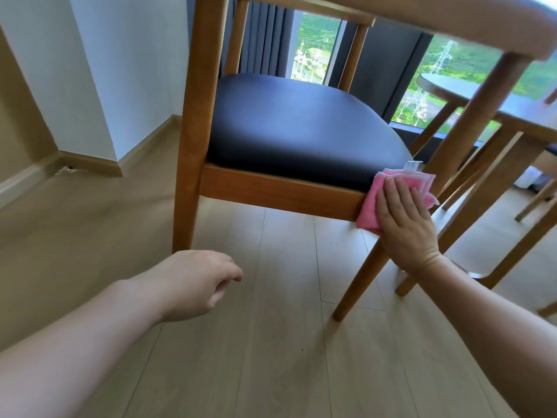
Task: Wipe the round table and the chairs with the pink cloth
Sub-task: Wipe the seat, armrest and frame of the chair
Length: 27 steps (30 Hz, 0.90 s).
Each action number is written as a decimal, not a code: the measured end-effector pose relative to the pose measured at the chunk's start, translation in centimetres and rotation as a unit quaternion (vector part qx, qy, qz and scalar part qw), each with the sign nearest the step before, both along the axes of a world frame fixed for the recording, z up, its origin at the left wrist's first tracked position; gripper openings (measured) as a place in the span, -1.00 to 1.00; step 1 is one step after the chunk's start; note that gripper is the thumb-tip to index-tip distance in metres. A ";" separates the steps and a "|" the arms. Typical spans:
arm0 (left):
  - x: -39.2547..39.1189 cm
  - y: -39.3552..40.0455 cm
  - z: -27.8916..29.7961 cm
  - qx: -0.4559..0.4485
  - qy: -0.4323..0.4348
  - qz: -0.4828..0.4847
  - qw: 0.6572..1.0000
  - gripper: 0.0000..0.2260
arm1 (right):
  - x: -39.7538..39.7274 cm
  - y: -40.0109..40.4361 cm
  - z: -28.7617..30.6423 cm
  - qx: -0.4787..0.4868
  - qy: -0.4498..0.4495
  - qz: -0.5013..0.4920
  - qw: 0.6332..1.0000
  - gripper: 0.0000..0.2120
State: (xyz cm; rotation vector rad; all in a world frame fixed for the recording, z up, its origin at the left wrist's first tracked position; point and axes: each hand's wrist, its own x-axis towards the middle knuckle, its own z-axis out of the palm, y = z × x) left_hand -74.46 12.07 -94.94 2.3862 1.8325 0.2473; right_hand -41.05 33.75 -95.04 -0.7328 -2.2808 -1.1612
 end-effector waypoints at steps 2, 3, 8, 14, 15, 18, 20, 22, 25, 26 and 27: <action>0.3 0.2 0.0 0.003 -0.001 -0.003 1.000 -0.72 | -0.7 0.1 -0.1 -0.001 0.006 0.002 1.000 -0.08; 0.3 0.2 0.1 0.005 -0.001 -0.004 1.000 -0.72 | -1.2 0.1 -0.2 0.004 0.011 0.003 1.000 -0.07; -0.1 -0.4 0.3 0.000 0.005 0.004 1.000 -0.72 | -5.1 -0.3 -0.7 -0.012 0.057 0.057 0.997 -0.13; -2.2 -1.8 0.9 -0.004 0.016 0.037 0.999 -0.70 | -14.2 -2.2 0.2 -0.021 -0.049 0.163 0.985 -0.45; -2.7 -2.1 1.1 -0.006 0.018 0.045 0.999 -0.70 | -16.1 -2.7 0.5 -0.020 -0.067 0.176 0.982 -0.51; -4.4 -3.2 1.3 -0.018 0.023 0.063 0.998 -0.72 | -21.0 -4.1 1.0 -0.015 -0.108 0.172 0.979 -0.51; -5.0 -3.7 1.2 -0.029 0.027 0.068 0.997 -0.74 | -22.8 -4.8 0.9 -0.007 -0.130 0.146 0.981 -0.47; -5.2 -3.9 1.2 -0.035 0.030 0.068 0.997 -0.74 | -23.2 -5.0 0.8 0.004 -0.146 0.117 0.982 -0.46; -4.9 -3.8 1.2 -0.039 0.030 0.066 0.997 -0.74 | -22.4 -4.8 0.8 0.042 -0.160 0.085 0.983 -0.44; -4.8 -3.7 1.2 -0.040 0.029 0.065 0.997 -0.73 | -21.9 -4.7 0.8 0.053 -0.166 0.080 0.982 -0.44; -4.6 -3.6 1.2 -0.042 0.025 0.063 0.997 -0.73 | -21.4 -4.5 0.8 0.060 -0.172 0.079 0.980 -0.44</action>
